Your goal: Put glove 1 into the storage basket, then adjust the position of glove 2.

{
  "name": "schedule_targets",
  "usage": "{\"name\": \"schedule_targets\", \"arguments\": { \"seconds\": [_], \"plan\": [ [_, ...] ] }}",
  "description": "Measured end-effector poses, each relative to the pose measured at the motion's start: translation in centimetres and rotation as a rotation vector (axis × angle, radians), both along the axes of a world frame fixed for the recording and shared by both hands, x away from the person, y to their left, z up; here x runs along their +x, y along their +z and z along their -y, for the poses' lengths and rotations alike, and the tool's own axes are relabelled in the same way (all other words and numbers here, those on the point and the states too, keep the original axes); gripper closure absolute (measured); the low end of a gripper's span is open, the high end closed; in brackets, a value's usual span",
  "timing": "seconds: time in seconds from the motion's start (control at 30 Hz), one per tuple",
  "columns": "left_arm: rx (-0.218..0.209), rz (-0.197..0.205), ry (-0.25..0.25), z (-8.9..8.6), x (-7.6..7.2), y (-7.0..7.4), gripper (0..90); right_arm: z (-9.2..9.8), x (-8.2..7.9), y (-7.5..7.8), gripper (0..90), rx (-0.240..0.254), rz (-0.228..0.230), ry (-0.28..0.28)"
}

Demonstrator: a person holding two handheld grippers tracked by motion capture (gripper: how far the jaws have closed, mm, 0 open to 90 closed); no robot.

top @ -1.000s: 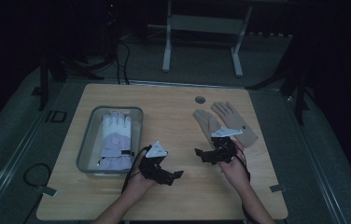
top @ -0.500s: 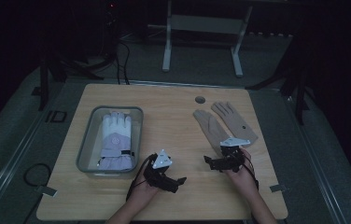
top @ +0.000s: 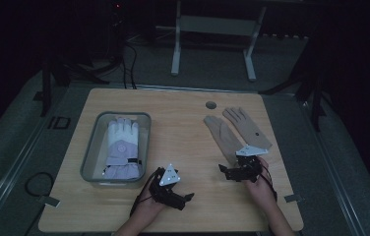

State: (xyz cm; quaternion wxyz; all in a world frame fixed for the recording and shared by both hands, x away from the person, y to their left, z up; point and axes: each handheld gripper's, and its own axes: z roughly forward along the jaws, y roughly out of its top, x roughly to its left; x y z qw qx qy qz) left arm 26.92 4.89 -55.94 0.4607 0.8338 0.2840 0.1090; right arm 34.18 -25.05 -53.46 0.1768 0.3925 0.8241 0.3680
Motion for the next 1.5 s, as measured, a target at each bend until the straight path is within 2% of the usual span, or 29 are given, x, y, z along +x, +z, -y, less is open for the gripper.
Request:
{"name": "schedule_targets", "arguments": {
  "seconds": [0.07, 0.1, 0.2, 0.3, 0.53, 0.6, 0.73, 0.9, 0.97, 1.0, 1.2, 1.23, 1.37, 1.5],
  "plan": [
    [-0.012, -0.006, 0.0, -0.1, 0.1, 0.0, 1.2, 0.1, 0.0, 0.2, 11.3, 0.002, -0.005, -0.003],
    [-0.015, -0.006, 0.004, -0.1, 0.1, 0.0, 1.2, 0.1, -0.2, 0.6, 10.8, 0.004, 0.018, -0.015],
    [-0.005, 0.005, 0.001, 0.0, 0.1, -0.1, 1.2, 0.2, 0.0, 1.1, 10.5, 0.027, 0.042, -0.042],
    [0.004, 0.017, -0.002, 0.2, -0.1, -0.2, 1.3, 0.3, 0.3, 1.4, 10.6, 0.045, 0.049, -0.039],
    [-0.007, 0.009, -0.002, 0.2, -0.1, -0.2, 1.3, 0.5, 1.9, 2.2, 30.7, 0.076, 0.042, -0.055],
    [-0.004, 0.008, -0.002, 0.2, -0.1, -0.2, 1.3, 0.4, 2.5, 2.2, 37.6, 0.063, 0.048, -0.065],
    [0.002, 0.01, -0.004, 0.2, -0.1, -0.2, 1.3, 0.3, 4.0, 2.1, 40.8, 0.054, 0.055, -0.088],
    [-0.002, 0.009, -0.003, 0.2, -0.2, -0.2, 1.3, 0.5, 6.4, 1.6, 42.7, 0.05, 0.034, -0.099],
    [-0.005, 0.01, -0.002, 0.2, -0.2, -0.2, 1.3, 0.5, 6.8, 1.5, 43.3, 0.049, 0.037, -0.095],
    [-0.007, 0.009, 0.0, 0.2, -0.2, -0.2, 1.3, 0.6, 7.6, 1.3, 43.3, 0.038, 0.035, -0.101],
    [-0.013, 0.005, 0.001, 0.1, -0.1, -0.2, 1.3, 0.3, 9.7, 0.9, 43.4, 0.001, 0.012, -0.089],
    [-0.012, 0.004, 0.001, 0.1, -0.1, -0.2, 1.3, 0.2, 10.1, 0.9, 43.2, -0.014, 0.007, -0.084],
    [-0.011, 0.005, 0.001, 0.1, -0.1, -0.2, 1.3, -0.1, 11.1, 0.3, 42.7, -0.021, -0.012, -0.075],
    [0.001, 0.009, -0.004, 0.2, -0.1, -0.3, 1.3, -0.3, 11.6, -0.5, 42.7, -0.032, -0.032, -0.075]
  ]
}}
